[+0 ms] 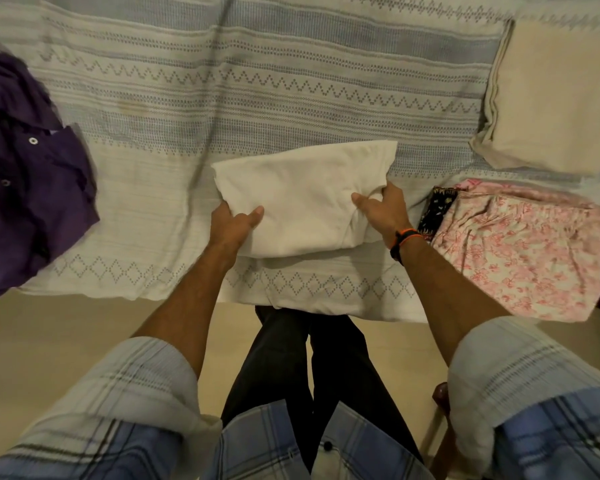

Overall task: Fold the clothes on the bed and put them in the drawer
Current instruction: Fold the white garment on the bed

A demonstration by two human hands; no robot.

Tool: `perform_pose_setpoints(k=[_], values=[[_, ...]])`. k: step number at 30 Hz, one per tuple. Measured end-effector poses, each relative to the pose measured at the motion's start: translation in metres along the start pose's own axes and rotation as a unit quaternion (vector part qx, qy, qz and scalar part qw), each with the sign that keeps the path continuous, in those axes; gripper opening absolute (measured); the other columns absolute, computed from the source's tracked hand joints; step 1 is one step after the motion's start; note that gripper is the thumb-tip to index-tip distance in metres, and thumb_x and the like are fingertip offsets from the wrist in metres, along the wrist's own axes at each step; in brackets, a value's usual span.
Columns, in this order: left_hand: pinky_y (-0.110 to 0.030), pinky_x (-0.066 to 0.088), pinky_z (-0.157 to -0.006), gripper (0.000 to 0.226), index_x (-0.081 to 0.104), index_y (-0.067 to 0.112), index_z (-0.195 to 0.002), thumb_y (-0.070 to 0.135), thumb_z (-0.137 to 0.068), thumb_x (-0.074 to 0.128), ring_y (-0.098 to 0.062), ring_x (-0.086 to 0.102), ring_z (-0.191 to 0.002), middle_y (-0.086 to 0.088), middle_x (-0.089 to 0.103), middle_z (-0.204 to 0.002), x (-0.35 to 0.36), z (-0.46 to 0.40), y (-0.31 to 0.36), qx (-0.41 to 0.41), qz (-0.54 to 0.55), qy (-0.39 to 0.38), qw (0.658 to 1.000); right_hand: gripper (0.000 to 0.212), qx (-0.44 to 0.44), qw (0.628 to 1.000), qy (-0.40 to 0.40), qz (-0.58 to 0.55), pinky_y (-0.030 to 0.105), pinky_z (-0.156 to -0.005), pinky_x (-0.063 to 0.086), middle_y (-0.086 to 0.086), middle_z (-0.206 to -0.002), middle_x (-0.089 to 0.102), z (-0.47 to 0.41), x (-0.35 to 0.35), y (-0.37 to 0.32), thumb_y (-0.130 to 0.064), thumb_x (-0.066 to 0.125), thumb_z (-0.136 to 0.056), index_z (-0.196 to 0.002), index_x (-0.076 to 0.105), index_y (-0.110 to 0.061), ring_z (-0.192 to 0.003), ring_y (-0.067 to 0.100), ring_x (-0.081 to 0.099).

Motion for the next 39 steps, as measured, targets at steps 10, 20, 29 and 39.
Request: perform_pose_setpoints(k=[10,20,29,39], values=[[-0.035,0.048,-0.099,0.054,0.054,0.007,-0.134,0.014,-0.084,0.075,-0.023,0.059,-0.113,-0.005,0.063,-0.128,-0.012,0.044,0.029,0.028,0.012,-0.023,0.999,0.051,-0.005,1.0,0.001,-0.03,0.046,-0.104,0.048,0.004,-0.124,0.066,0.041,-0.024,-0.027,-0.021,0.076,-0.079,-0.127,0.06,-0.01,-0.115,0.024,0.061],[-0.029,0.047,-0.089,0.051,0.056,0.007,-0.132,0.013,-0.085,0.074,-0.02,0.059,-0.109,-0.004,0.063,-0.124,-0.016,0.099,0.09,0.084,0.007,-0.054,0.995,0.041,-0.045,0.996,0.043,-0.058,0.038,-0.099,0.049,0.006,-0.118,0.066,0.084,-0.07,-0.077,-0.012,0.073,-0.086,-0.124,0.061,-0.003,-0.11,0.023,0.061],[-0.03,0.047,-0.086,0.052,0.054,0.006,-0.134,0.012,-0.086,0.073,-0.02,0.058,-0.105,-0.007,0.062,-0.127,0.016,0.127,0.135,0.131,-0.022,-0.081,0.988,0.05,-0.05,0.991,0.071,-0.1,0.049,-0.101,0.049,0.006,-0.119,0.069,0.083,-0.121,-0.073,-0.026,0.079,-0.076,-0.121,0.065,-0.008,-0.111,0.026,0.064],[-0.03,0.048,-0.082,0.045,0.058,0.004,-0.129,0.009,-0.086,0.072,-0.021,0.06,-0.099,-0.006,0.065,-0.118,0.095,0.165,0.144,0.146,-0.02,-0.075,0.986,0.047,-0.063,0.987,0.07,-0.133,0.045,-0.103,0.049,0.005,-0.124,0.067,0.07,-0.201,-0.053,-0.013,0.076,-0.083,-0.127,0.063,-0.007,-0.114,0.025,0.062]])
Point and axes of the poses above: each hand's wrist, its own z-axis away from the middle knuckle, its own x-axis out of the palm, y = z × x, the point moved 2 cm from there along -z, towards the middle knuckle
